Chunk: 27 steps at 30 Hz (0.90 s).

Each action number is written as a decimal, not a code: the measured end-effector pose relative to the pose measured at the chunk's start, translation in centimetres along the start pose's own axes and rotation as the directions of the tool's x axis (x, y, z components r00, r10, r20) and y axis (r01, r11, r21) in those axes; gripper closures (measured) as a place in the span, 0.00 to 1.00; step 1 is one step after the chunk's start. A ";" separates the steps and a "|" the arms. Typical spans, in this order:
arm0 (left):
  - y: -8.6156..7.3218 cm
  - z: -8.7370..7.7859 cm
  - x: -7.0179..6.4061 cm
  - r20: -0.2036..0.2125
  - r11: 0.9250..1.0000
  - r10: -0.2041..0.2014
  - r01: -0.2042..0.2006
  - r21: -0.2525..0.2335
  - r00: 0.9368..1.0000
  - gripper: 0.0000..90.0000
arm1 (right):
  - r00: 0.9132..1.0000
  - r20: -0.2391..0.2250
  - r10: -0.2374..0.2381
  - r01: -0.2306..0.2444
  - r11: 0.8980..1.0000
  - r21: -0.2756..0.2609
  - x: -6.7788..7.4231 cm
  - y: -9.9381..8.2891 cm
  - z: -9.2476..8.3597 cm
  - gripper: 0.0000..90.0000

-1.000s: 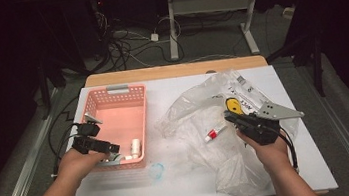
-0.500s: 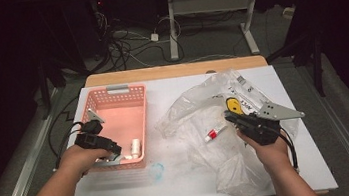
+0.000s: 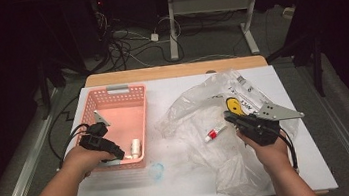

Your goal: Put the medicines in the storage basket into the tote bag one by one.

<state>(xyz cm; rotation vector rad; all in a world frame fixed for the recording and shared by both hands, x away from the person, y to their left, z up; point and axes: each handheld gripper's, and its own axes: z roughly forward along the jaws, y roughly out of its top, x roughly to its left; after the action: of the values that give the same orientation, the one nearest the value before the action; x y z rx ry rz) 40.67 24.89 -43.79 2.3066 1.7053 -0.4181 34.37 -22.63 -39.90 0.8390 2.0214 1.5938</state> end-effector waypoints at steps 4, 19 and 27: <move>0.1 0.1 0.0 0.012 1.000 0.006 -0.006 0.006 1.000 0.41 | 1.000 -0.002 -0.007 0.007 1.000 0.006 0.0 -0.1 0.2 1.00; 0.1 0.1 0.2 -0.027 0.999 -0.028 0.027 -0.020 0.999 0.59 | 1.000 -0.002 -0.004 0.004 1.000 0.003 0.1 -0.1 0.0 1.00; -0.5 0.0 -0.5 -0.092 0.997 0.013 -0.021 -0.076 0.996 0.60 | 1.000 -0.001 -0.008 0.008 1.000 0.003 0.1 -0.1 -0.1 1.00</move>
<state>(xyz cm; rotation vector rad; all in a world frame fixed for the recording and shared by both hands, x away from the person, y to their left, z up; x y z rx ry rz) 40.05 24.63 -43.63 2.3162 1.7103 -0.2417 34.27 -22.65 -39.95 0.8299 2.0263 1.5872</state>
